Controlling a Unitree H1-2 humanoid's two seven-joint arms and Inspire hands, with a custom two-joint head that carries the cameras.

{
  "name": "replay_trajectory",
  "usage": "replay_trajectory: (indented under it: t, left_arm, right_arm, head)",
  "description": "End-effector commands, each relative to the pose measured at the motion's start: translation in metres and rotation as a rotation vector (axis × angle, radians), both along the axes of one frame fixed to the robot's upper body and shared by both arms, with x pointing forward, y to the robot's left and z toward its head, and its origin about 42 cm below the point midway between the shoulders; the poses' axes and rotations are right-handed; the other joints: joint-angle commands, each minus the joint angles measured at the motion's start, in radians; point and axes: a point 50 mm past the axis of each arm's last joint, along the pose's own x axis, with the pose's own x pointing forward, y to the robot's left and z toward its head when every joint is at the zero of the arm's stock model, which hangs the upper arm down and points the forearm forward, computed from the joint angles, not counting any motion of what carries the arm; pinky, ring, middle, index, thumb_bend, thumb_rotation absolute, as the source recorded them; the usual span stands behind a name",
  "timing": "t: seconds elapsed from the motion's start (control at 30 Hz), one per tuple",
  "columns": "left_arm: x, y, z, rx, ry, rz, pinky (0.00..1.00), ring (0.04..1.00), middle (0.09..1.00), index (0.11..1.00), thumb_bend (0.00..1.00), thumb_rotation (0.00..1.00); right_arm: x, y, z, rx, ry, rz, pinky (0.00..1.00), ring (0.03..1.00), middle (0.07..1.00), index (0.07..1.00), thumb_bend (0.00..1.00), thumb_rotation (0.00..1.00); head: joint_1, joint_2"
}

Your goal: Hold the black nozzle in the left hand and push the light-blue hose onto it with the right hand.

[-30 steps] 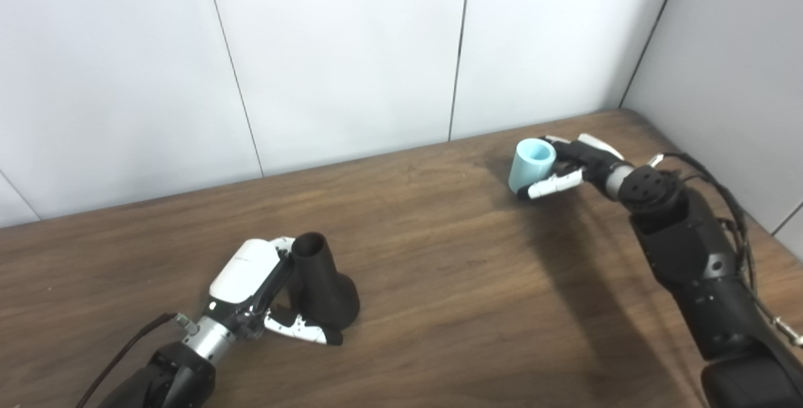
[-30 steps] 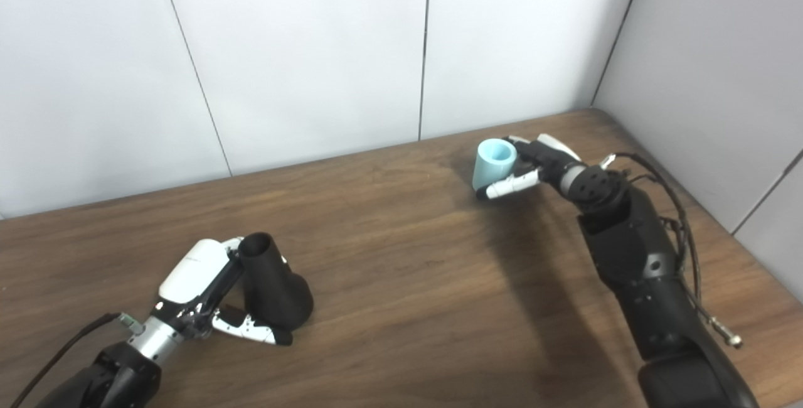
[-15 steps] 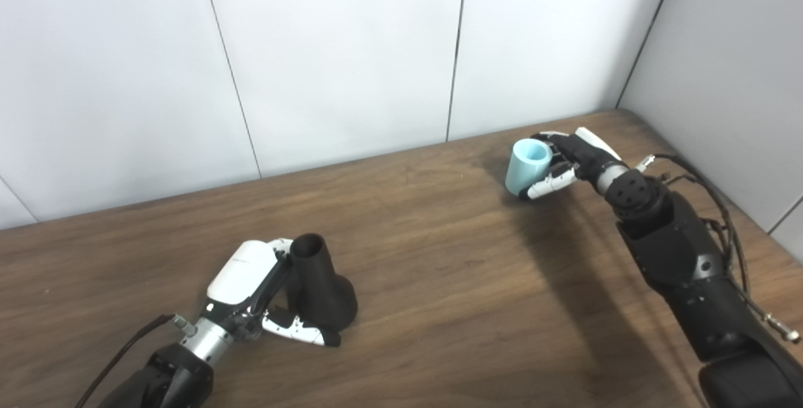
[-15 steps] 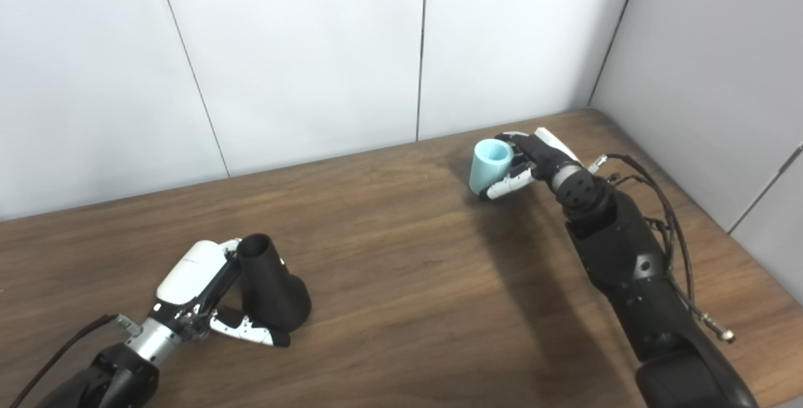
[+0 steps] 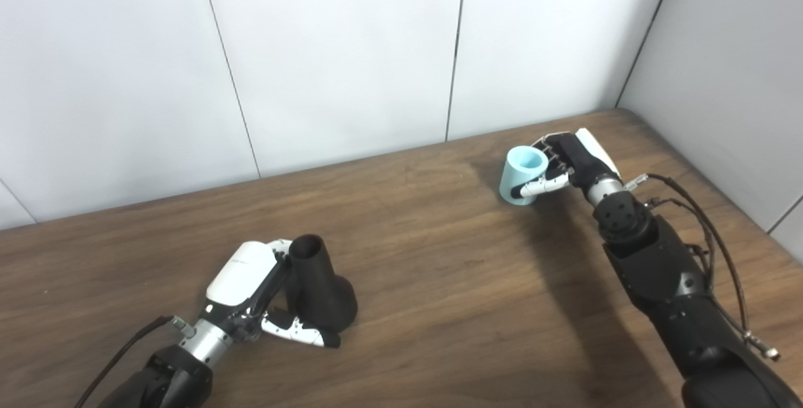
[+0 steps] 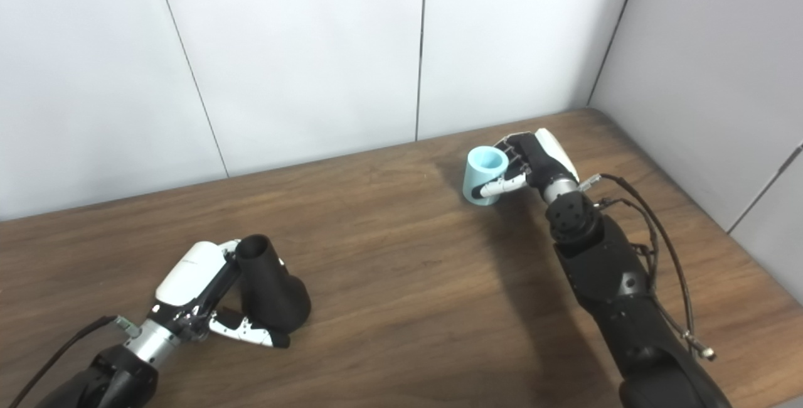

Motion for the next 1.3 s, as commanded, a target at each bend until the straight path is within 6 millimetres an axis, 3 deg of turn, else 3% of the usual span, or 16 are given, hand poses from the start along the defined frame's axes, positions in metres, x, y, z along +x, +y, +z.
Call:
replay_trajectory:
  t: [0.0, 0.2, 0.3, 0.4, 0.47, 0.67, 0.8, 1.07, 1.27]
  left_arm:
    - [-0.065, 0.019, -0.085, 0.179, 0.249, -0.046, 0.75, 0.610, 0.443, 0.506, 0.52, 0.00]
    - [-0.065, 0.018, -0.084, 0.172, 0.252, -0.048, 0.74, 0.609, 0.448, 0.503, 0.52, 0.00]
    - [-0.066, 0.018, -0.083, 0.175, 0.253, -0.051, 0.75, 0.613, 0.452, 0.501, 0.52, 0.00]
    - [-0.065, 0.018, -0.084, 0.180, 0.255, -0.052, 0.75, 0.614, 0.450, 0.499, 0.52, 0.00]
    - [-0.065, 0.017, -0.084, 0.181, 0.249, -0.052, 0.73, 0.605, 0.447, 0.499, 0.52, 0.00]
    - [-0.065, 0.010, -0.084, 0.168, 0.247, -0.051, 0.70, 0.599, 0.440, 0.502, 0.52, 0.00]
    - [-0.065, 0.003, -0.084, 0.178, 0.247, -0.057, 0.73, 0.616, 0.448, 0.501, 0.53, 0.00]
    - [-0.069, -0.019, -0.082, 0.182, 0.250, -0.073, 0.76, 0.631, 0.469, 0.492, 0.53, 0.00]
    - [-0.070, -0.034, -0.082, 0.164, 0.257, -0.073, 0.73, 0.622, 0.456, 0.497, 0.53, 0.00]
  right_arm:
    - [0.006, -0.006, 0.030, -0.041, -0.107, 0.004, 0.47, 0.517, 0.520, 0.469, 0.52, 0.00]
    - [0.002, 0.008, 0.043, -0.051, -0.149, 0.054, 0.48, 0.522, 0.513, 0.472, 0.53, 0.00]
    - [0.000, 0.028, 0.063, -0.114, -0.190, 0.127, 0.50, 0.526, 0.518, 0.468, 0.53, 0.00]
    - [0.000, 0.059, 0.092, -0.107, -0.234, 0.225, 0.62, 0.601, 0.540, 0.455, 0.52, 0.00]
    - [-0.002, 0.081, 0.112, -0.098, -0.272, 0.298, 0.54, 0.552, 0.536, 0.455, 0.52, 0.00]
    - [-0.009, 0.141, 0.162, -0.023, -0.332, 0.459, 0.50, 0.548, 0.541, 0.455, 0.52, 0.00]
    - [-0.015, 0.163, 0.179, 0.000, -0.351, 0.560, 0.43, 0.477, 0.508, 0.467, 0.53, 0.00]
    - [-0.030, 0.198, 0.183, 0.054, -0.293, 0.682, 0.44, 0.495, 0.515, 0.469, 0.53, 0.00]
    - [-0.037, 0.209, 0.185, 0.088, -0.222, 0.710, 0.38, 0.437, 0.488, 0.476, 0.53, 0.00]
  head:
    - [0.002, 0.003]
    - [0.014, 0.011]
    - [0.022, 0.017]
    - [0.041, 0.022]
    - [0.066, 0.028]
    - [0.148, 0.044]
    - [0.234, 0.063]
    - [0.393, 0.096]
    - [0.486, 0.118]
